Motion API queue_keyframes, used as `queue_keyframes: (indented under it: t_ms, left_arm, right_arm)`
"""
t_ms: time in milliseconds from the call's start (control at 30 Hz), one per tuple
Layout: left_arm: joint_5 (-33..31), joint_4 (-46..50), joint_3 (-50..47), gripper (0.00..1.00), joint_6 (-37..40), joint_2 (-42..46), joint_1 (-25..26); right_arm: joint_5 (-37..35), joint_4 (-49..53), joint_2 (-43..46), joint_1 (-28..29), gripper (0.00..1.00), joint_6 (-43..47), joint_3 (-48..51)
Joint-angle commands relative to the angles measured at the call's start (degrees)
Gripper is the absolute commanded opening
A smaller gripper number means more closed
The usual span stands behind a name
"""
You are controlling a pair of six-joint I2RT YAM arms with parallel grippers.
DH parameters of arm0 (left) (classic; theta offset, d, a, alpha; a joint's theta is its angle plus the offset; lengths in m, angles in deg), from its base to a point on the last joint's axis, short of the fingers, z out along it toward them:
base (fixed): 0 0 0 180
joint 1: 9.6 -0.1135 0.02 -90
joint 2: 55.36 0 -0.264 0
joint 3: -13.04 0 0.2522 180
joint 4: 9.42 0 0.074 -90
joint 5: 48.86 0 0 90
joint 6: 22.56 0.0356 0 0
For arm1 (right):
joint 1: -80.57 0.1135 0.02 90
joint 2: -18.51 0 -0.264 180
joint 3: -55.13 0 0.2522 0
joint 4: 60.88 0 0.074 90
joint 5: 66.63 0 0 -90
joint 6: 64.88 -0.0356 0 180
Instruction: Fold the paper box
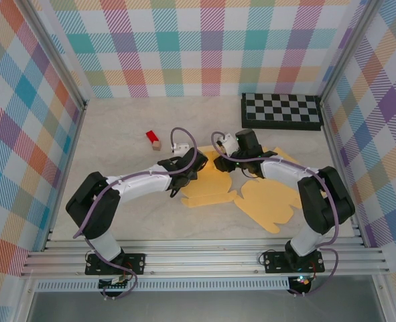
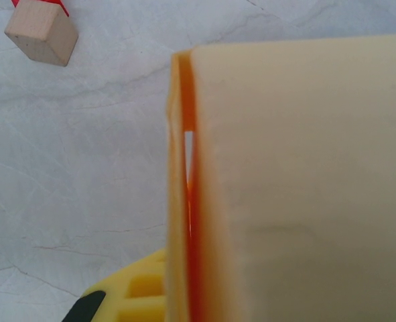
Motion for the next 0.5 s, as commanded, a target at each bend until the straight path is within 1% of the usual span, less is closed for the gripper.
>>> queue_keyframes:
  t_ms: [0,100,200,367,400,467]
  left_arm:
    - [1.04,3.53,3.17,0.0,-2.75,1.99,0.21]
    - [0.49,4.62,3.42,0.0,-3.17,1.95,0.22]
    - [0.01,5.14,3.42,0.0,-3.5,1.87,0.25]
    - [-0.35,5.51,3.42,0.0,-4.32,1.22,0.31]
    - [-0.55,5.61,3.43,0.0,-4.68,1.05,0.32]
    - [-1.19,5.78,3.42,0.0,-5.52,0.67,0.35]
  right_arm:
    - [-9.04,-2.71,-1.32,1.55,0.37,-3.84,-0.08]
    - [-14.79,-2.12,-1.47,1.57,0.33,-6.49,-0.34]
    - [-16.14,-2.32,-1.61,1.57,0.27,-7.69,-0.41]
    - [-18.67,0.13,-2.73,1.66,0.02,-11.22,-2.04]
    - [-20.58,0.98,-2.89,1.95,0.0,-12.49,-2.42]
    - [-26.57,2.77,-3.29,2.8,0.0,-14.91,-3.02]
